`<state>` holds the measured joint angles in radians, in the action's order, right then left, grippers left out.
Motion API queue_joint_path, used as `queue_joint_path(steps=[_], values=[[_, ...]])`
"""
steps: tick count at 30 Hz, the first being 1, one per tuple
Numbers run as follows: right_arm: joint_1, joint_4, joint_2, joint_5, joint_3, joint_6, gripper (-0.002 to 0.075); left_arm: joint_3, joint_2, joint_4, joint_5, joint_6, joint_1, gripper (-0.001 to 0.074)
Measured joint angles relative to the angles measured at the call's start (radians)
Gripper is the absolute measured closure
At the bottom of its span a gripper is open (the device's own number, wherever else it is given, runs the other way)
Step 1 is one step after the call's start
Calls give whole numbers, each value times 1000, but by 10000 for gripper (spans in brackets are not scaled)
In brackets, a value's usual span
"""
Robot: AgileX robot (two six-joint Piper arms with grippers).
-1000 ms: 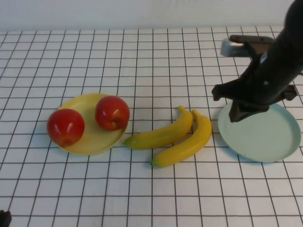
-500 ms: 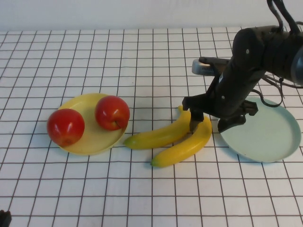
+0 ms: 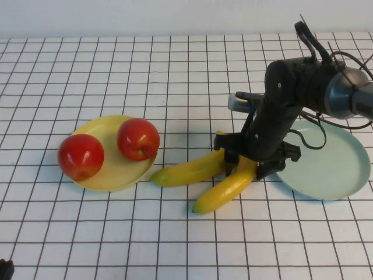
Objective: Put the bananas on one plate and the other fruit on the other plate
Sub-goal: Put another type of fruit in the right plate
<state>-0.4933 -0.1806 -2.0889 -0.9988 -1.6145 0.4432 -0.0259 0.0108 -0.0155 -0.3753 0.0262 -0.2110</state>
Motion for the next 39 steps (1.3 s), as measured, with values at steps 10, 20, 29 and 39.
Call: queue_joint_path(steps=[10,20,29,39], values=[[-4,2,-12,-35,-27,-28,407,0,0,0,0,0,0,734],[19,264,263,-189,-51,-132,407,0,0,0,0,0,0,734],[248,294,276,-229,-51,-318,407,0,0,0,0,0,0,734],[297,239,79,-183,-51,-480,407,0,0,0,0,0,0,734]])
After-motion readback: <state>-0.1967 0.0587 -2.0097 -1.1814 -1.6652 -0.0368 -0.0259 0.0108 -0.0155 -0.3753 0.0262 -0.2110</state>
